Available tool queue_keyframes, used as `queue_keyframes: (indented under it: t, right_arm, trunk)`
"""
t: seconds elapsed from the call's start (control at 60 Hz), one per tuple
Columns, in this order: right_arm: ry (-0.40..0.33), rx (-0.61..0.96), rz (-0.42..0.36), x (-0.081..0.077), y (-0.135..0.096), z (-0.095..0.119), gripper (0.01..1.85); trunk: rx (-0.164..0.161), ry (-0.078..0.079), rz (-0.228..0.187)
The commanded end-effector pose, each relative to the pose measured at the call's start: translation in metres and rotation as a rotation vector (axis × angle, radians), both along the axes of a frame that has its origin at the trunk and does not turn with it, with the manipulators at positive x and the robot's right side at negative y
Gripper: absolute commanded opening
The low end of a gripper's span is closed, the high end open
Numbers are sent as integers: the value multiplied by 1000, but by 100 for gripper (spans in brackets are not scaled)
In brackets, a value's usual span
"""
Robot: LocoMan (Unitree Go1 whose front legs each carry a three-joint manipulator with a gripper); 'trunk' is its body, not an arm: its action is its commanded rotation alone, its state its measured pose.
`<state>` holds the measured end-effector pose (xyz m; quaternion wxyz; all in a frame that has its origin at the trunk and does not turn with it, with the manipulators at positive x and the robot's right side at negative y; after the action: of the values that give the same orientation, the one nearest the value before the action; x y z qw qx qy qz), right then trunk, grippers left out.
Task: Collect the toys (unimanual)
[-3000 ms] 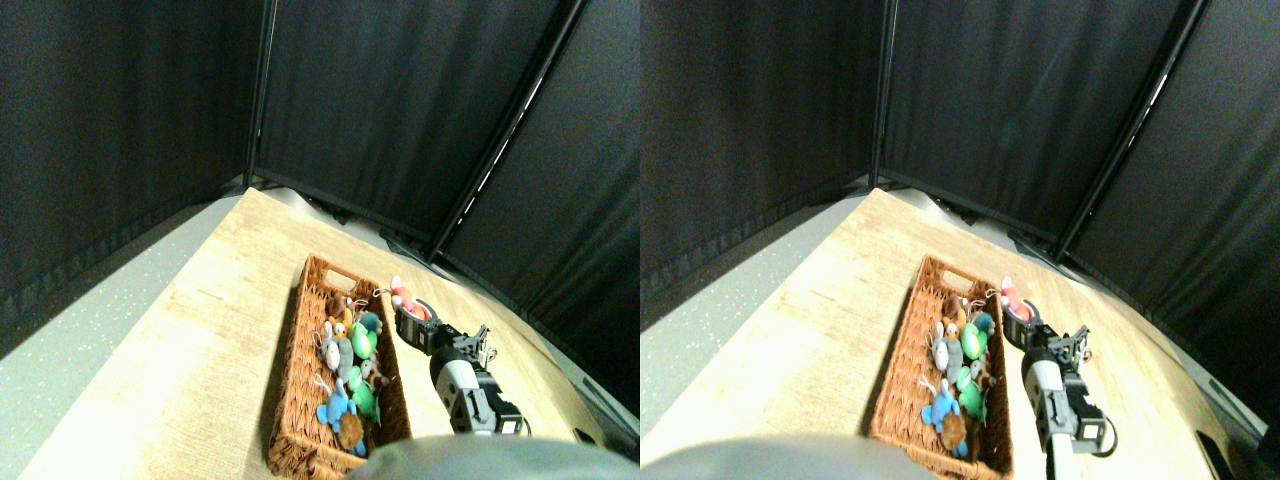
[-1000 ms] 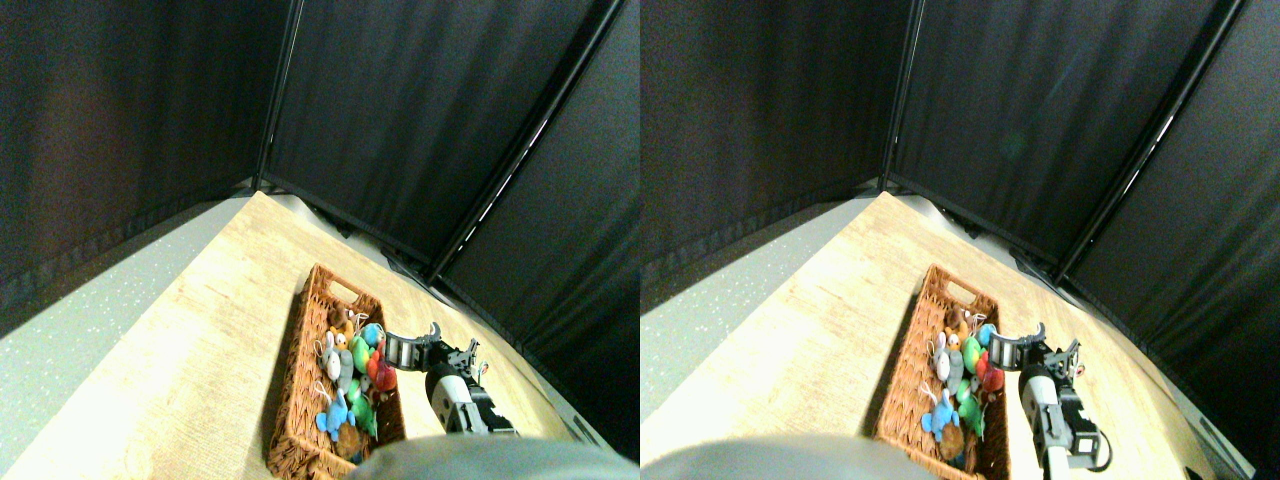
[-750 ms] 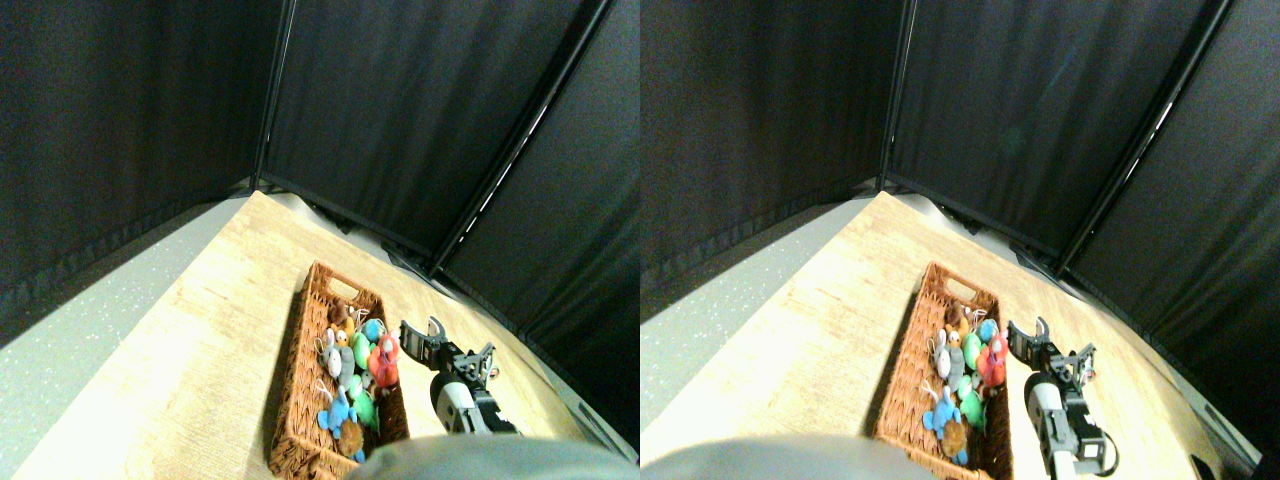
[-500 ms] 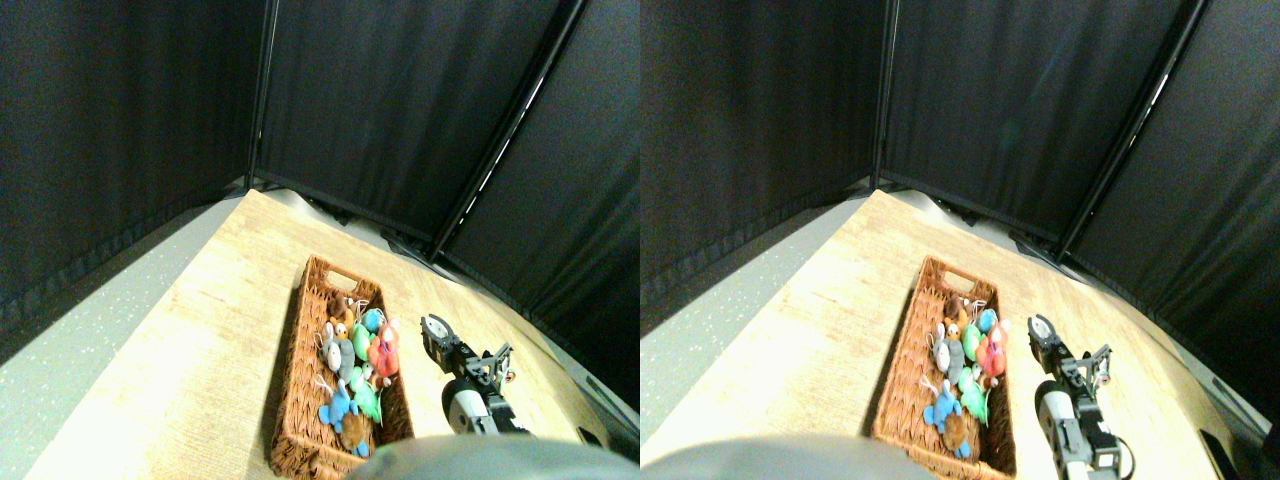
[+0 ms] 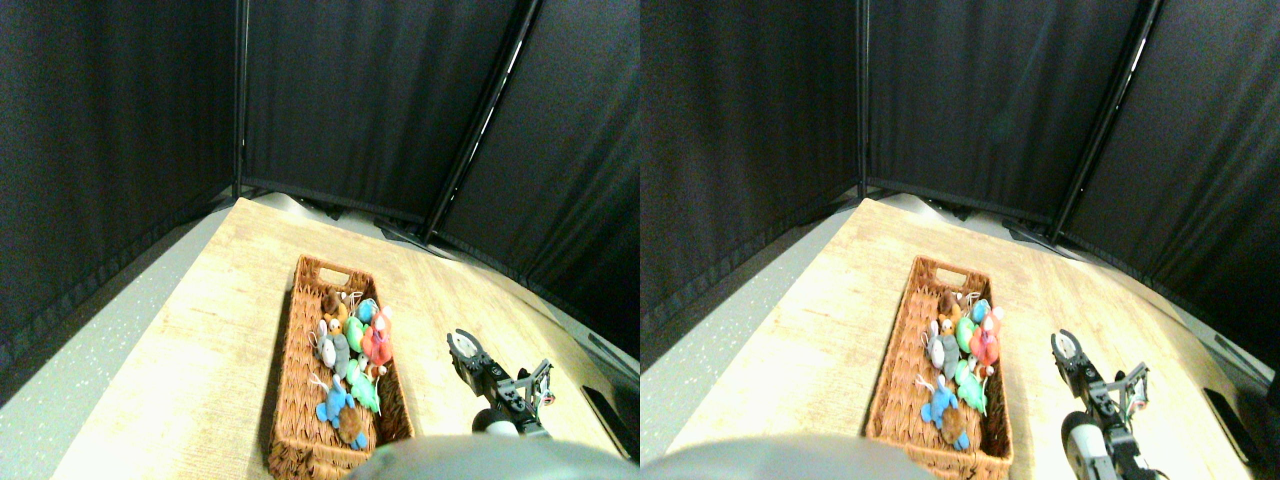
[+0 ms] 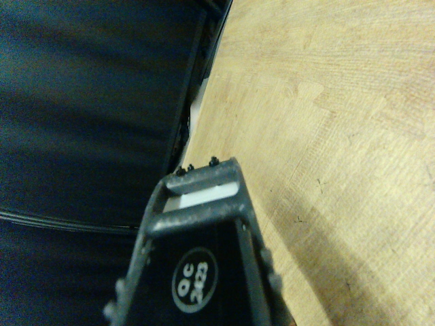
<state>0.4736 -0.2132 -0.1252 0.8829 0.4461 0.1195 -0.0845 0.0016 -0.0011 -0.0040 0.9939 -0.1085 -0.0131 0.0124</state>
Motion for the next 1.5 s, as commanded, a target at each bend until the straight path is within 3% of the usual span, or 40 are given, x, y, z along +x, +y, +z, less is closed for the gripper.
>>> queue_keyframes:
  t: [0.017, 0.333, 0.717, 1.5]
  right_arm:
    - [-43, 36, -19, -2, 1, 10, 6]
    - [-47, 41, -80, -10, -1, 13, 6]
    - [-66, 43, -55, -5, 8, 12, 6]
    - [-56, 38, -80, 5, 11, 12, 6]
  trunk:
    - [9, -21, -25]
    - [10, -17, -32]
    - [3, -17, -23]
    - [-3, -6, -32]
